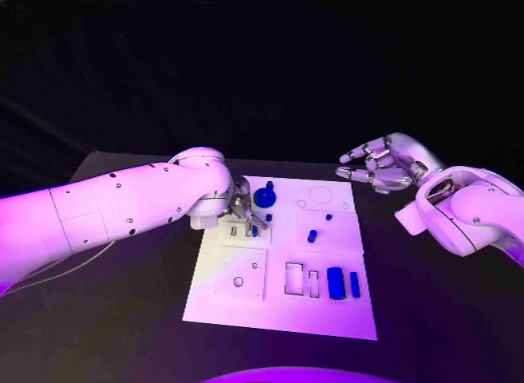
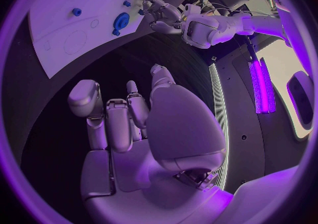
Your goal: Assemble the parts on the task board
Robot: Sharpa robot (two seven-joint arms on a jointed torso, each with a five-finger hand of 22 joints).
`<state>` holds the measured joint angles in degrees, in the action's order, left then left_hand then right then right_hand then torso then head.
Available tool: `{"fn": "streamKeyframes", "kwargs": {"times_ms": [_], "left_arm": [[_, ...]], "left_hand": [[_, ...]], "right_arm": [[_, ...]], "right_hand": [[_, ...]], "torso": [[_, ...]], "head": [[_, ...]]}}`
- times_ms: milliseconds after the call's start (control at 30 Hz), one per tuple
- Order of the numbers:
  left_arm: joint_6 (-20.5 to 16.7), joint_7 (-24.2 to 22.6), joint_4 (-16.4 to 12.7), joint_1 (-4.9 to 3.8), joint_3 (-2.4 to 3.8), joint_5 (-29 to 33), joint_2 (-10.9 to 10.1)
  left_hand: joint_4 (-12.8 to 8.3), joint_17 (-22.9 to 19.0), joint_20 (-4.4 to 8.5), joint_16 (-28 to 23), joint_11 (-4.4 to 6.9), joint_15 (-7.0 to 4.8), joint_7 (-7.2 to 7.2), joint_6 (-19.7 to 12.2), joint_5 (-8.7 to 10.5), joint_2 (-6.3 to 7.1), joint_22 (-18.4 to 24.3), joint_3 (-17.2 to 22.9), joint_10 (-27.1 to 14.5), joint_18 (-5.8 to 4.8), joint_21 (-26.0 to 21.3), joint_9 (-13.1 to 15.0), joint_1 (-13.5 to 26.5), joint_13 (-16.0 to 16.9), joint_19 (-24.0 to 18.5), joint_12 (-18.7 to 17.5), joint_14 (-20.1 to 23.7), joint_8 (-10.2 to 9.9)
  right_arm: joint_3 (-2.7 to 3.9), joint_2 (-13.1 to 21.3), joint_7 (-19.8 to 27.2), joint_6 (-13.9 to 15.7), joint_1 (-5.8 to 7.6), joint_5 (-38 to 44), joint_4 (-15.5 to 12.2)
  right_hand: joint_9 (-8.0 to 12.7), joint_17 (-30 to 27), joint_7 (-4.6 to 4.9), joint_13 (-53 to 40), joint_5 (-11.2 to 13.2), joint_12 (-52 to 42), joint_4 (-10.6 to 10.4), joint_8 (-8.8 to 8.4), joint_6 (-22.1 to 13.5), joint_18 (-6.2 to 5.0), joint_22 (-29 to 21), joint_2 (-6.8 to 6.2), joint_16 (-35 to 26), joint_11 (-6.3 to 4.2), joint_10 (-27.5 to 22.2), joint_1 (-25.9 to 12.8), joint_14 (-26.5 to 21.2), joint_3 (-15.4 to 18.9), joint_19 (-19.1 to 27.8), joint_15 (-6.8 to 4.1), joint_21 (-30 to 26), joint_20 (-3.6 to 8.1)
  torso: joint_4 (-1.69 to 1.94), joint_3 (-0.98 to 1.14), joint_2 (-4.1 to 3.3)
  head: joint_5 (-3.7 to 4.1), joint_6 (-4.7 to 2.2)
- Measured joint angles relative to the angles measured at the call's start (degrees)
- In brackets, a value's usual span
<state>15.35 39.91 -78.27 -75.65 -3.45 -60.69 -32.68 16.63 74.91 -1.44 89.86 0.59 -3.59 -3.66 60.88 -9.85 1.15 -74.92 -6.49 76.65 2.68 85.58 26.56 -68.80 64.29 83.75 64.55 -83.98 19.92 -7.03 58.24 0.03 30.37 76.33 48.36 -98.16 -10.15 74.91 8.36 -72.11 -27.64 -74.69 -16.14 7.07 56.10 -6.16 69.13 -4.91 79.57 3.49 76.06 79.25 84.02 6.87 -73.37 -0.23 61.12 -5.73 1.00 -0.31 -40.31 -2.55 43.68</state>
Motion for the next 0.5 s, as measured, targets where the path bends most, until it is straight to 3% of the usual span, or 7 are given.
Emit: {"fn": "streamKeyframes", "kwargs": {"times_ms": [500], "left_arm": [[0.5,0.0,0.7,0.0,0.0,0.7,0.4]], "left_hand": [[0.1,0.0,0.0,0.0,0.0,-0.41,0.41,-0.4,0.0,-1.2,0.0,4.9,0.0,0.0,0.2,2.2,-1.8,0.5,0.0,0.0,0.0,0.8]], "right_arm": [[-0.02,-0.1,-0.1,0.0,0.0,0.2,0.2]], "right_hand": [[0.0,0.0,0.0,-0.1,0.0,0.0,0.0,0.0,0.0,0.0,-0.1,0.23,0.0,0.0,0.0,-0.2,0.0,0.0,0.0,0.0,0.0,0.0]], "torso": [[-0.03,-0.01,-0.05]], "head": [[-0.02,0.29]]}}
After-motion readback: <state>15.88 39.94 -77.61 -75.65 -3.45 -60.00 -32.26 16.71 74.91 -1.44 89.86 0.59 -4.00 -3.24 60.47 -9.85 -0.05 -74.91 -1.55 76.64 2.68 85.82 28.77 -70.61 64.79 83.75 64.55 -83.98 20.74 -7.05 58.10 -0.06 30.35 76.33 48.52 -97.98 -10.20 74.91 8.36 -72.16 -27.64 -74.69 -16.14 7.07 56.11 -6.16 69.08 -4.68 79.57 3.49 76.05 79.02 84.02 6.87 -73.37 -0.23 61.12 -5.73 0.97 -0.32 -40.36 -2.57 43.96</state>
